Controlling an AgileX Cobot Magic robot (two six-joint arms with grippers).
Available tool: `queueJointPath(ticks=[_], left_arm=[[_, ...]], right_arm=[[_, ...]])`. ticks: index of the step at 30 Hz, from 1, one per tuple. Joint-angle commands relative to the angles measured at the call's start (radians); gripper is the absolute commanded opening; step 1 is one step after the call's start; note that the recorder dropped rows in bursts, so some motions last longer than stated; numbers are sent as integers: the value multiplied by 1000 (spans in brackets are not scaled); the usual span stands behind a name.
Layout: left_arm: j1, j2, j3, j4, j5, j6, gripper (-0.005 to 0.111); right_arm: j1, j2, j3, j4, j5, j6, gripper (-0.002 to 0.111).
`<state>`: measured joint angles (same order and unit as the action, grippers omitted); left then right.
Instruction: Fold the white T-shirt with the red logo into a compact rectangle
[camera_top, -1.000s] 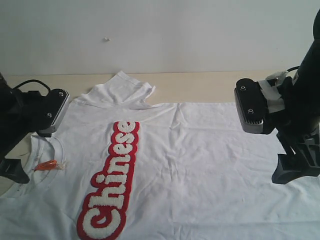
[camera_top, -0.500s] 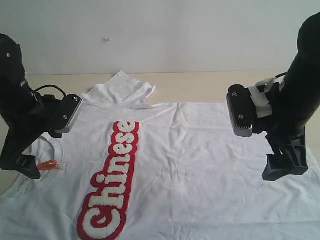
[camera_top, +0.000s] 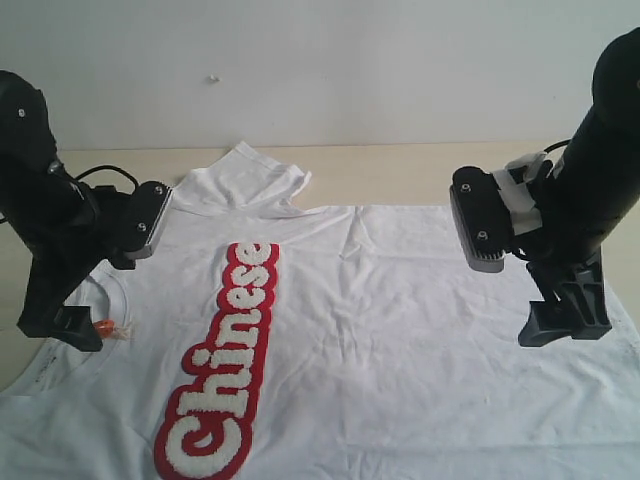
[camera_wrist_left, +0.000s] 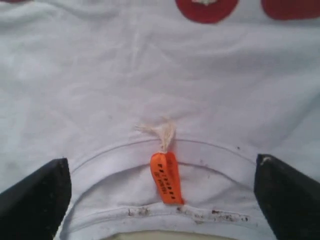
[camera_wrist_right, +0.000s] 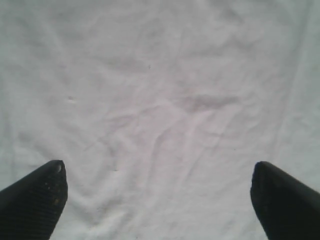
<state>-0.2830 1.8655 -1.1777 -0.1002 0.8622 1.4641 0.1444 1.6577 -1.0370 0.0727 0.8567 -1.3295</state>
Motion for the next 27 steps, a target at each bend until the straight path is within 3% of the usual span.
queueJointPath(ticks=[1,13,27], left_arm=[[29,7,-8,-28,-1,-32,95],[217,11,-8,-134,50,227,95],[212,142,-82,-181,139,247,94]], right_arm=[[-50,36,5,-5,-22,-49,95],[-183,162,-15,-5,-19,-124,95],[-198,178,-27,-2,-25,-124,95]])
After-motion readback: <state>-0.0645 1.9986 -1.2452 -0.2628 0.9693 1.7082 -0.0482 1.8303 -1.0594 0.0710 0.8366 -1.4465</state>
